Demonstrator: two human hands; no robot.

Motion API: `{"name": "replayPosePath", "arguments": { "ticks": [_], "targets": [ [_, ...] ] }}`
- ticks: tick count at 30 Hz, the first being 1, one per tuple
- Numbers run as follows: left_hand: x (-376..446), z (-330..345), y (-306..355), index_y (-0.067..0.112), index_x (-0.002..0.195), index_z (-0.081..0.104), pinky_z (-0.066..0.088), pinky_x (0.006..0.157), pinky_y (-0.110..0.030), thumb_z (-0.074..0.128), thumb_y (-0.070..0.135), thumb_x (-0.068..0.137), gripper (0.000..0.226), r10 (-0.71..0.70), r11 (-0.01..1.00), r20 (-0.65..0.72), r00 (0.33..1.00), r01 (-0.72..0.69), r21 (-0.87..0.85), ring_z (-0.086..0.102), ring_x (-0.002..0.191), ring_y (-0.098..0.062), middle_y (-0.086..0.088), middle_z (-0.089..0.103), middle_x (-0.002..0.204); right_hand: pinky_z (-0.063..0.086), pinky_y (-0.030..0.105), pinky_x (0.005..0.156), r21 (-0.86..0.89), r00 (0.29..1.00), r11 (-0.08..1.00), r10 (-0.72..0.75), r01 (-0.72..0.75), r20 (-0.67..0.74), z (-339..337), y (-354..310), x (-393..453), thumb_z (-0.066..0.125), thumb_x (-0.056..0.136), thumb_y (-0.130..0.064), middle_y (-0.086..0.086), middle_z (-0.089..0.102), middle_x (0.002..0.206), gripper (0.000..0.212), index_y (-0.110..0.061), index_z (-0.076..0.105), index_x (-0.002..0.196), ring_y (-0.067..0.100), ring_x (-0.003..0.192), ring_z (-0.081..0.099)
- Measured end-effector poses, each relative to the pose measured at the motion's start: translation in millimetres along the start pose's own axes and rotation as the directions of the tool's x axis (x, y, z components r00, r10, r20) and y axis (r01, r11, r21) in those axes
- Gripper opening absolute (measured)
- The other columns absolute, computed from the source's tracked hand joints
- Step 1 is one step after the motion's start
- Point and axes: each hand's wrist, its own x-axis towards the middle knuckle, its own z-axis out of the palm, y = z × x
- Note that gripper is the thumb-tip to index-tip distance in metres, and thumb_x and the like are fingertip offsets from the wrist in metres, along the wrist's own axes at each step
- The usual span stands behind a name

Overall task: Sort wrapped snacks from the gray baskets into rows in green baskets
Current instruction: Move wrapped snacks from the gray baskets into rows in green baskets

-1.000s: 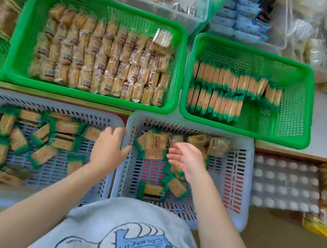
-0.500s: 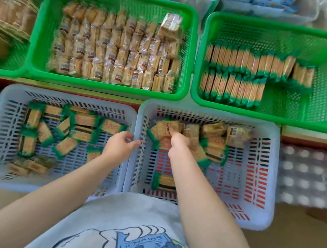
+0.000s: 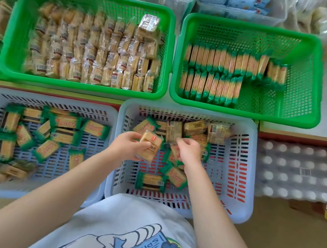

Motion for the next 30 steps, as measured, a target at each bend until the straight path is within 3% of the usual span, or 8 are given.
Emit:
{"name": "replayPosePath", "arguments": {
  "ticks": [5, 8, 13, 17, 21, 24, 27, 30],
  "targets": [
    [-8.5, -14.4, -14.2, 0.006, 0.126, 0.060, 0.060, 0.068, -0.028, 0.065, 0.015, 0.096, 0.032, -0.075, 0.982, 0.035, 0.997, 0.080, -0.171, 0.075, 0.090, -0.019, -0.013, 0.075, 0.110, 0.049, 0.043, 0.090, -0.292, 0.999, 0.956, 0.002, -0.014, -0.040, 31.8, -9.4, 22.6, 0.068, 0.090, -0.051, 0.016, 0.045, 0.144, 0.074, -0.008, 0.041, 0.143, 0.037, 0.126, 0.052],
    [-11.8, -20.5, -20.5, 0.010, 0.126, 0.060, 0.059, 0.072, -0.032, 0.065, 0.012, 0.096, 0.031, -0.111, 0.972, 0.041, 0.993, 0.117, -0.206, 0.074, 0.095, -0.021, -0.012, 0.074, 0.112, 0.051, 0.043, 0.087, -0.434, 0.996, 0.901, -0.010, -0.028, -0.086, 41.4, -10.5, 22.8, 0.068, 0.089, -0.052, 0.015, 0.034, 0.149, 0.076, -0.012, 0.039, 0.147, 0.037, 0.126, 0.052],
    [-10.4, -15.9, -20.5, 0.017, 0.122, 0.055, 0.057, 0.074, -0.036, 0.065, 0.009, 0.095, 0.030, -0.104, 0.962, 0.016, 0.994, 0.104, -0.253, 0.072, 0.099, -0.024, -0.012, 0.069, 0.120, 0.047, 0.040, 0.097, -0.322, 0.995, 0.942, -0.096, 0.093, 0.009, 19.7, -5.9, 3.6, 0.069, 0.084, -0.058, 0.011, 0.029, 0.153, 0.074, -0.017, 0.050, 0.143, 0.032, 0.131, 0.045],
    [-8.6, 3.1, -10.3, 0.021, 0.127, 0.050, 0.057, 0.087, -0.042, 0.073, 0.036, 0.086, 0.049, -0.077, 0.941, 0.114, 0.990, 0.110, -0.321, 0.073, 0.099, -0.025, -0.008, 0.070, 0.119, 0.039, 0.039, 0.108, -0.245, 0.950, 0.927, -0.238, 0.284, 0.200, -9.4, -4.4, -32.9, 0.071, 0.084, -0.059, 0.007, 0.039, 0.149, 0.074, -0.019, 0.050, 0.143, 0.026, 0.138, 0.039],
    [-2.2, 32.9, -0.4, 0.024, 0.134, 0.053, 0.051, 0.100, -0.050, 0.082, 0.051, 0.071, 0.075, -0.033, 0.954, 0.244, 0.969, 0.104, -0.282, 0.069, 0.110, -0.026, -0.007, 0.069, 0.125, 0.049, 0.037, 0.091, -0.274, 0.862, 0.849, -0.336, 0.451, 0.378, -36.7, -7.4, -48.4, 0.072, 0.083, -0.057, -0.001, 0.057, 0.121, 0.054, -0.032, 0.063, 0.130, 0.012, 0.107, 0.056],
    [1.8, 52.9, 4.9, 0.021, 0.131, 0.057, 0.052, 0.099, -0.045, 0.082, 0.042, 0.066, 0.073, -0.055, 0.937, 0.176, 0.983, 0.111, -0.330, 0.068, 0.108, -0.025, -0.007, 0.073, 0.117, 0.054, 0.036, 0.087, -0.193, 0.902, 0.883, -0.406, 0.428, 0.144, -62.9, -1.7, -28.2, 0.070, 0.090, -0.044, -0.008, 0.067, 0.102, 0.023, -0.027, 0.073, 0.105, 0.009, 0.095, 0.062],
    [3.8, 61.5, 3.3, 0.018, 0.126, 0.058, 0.054, 0.085, -0.036, 0.076, 0.034, 0.081, 0.052, -0.087, 0.923, 0.147, 0.985, 0.135, -0.360, 0.069, 0.092, -0.019, -0.003, 0.074, 0.103, 0.049, 0.030, 0.074, -0.145, 0.940, 0.957, -0.276, 0.251, -0.201, -88.6, 5.3, 8.9, 0.067, 0.095, -0.028, -0.005, 0.061, 0.100, 0.029, -0.015, 0.061, 0.120, 0.018, 0.094, 0.060],
    [5.3, 63.0, -1.4, 0.016, 0.124, 0.059, 0.050, 0.073, -0.031, 0.072, 0.033, 0.088, 0.042, -0.119, 0.940, 0.127, 0.985, 0.153, -0.305, 0.068, 0.079, -0.014, -0.002, 0.074, 0.097, 0.041, 0.032, 0.073, -0.170, 0.937, 0.971, -0.213, 0.170, -0.276, -93.7, 10.8, 48.4, 0.071, 0.091, -0.023, 0.002, 0.052, 0.107, 0.035, -0.013, 0.046, 0.112, 0.024, 0.094, 0.054]
  ]
}}
